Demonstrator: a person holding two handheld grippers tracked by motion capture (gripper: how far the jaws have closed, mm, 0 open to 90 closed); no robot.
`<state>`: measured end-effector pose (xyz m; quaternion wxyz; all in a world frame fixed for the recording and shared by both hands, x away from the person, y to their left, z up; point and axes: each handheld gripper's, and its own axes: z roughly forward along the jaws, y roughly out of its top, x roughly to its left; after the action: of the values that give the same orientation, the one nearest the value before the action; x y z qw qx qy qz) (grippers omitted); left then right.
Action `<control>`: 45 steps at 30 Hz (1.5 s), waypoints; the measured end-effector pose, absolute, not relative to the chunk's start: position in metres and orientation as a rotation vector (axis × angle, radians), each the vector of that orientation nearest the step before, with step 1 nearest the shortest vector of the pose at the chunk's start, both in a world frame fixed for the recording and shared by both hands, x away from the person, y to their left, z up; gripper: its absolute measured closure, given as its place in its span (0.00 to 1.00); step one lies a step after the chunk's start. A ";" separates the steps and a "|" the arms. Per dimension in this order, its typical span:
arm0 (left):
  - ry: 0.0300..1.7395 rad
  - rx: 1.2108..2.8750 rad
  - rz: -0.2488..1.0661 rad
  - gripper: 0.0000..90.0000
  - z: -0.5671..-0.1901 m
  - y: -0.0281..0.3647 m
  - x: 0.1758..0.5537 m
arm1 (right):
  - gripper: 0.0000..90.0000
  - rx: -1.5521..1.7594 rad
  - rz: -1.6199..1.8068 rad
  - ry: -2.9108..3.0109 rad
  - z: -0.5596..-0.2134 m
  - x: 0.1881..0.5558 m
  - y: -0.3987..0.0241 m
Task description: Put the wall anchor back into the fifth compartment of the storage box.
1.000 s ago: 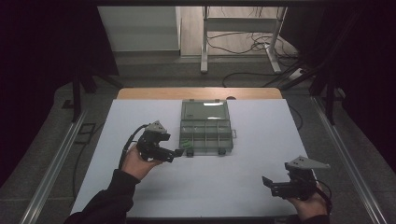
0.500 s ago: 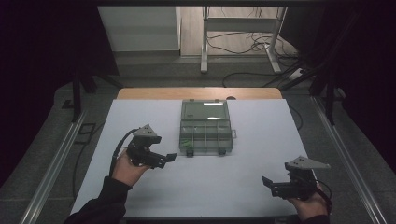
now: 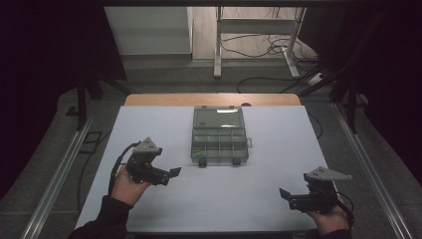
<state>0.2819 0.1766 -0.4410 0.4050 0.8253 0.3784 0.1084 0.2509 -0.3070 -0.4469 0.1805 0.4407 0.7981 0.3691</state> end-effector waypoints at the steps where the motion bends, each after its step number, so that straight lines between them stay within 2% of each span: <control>1: 0.955 2.085 0.279 0.03 -0.441 0.177 0.280 | 0.00 1.246 1.044 2.254 -0.447 0.251 -0.307; 45: 1.051 1.947 0.384 0.03 -0.442 0.225 0.227 | 0.00 1.248 1.042 2.258 -0.447 0.251 -0.307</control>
<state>0.2265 0.2246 -0.4421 0.4333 0.7814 0.4219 0.1540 0.2511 -0.3066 -0.4471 0.1786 0.4412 0.7985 0.3685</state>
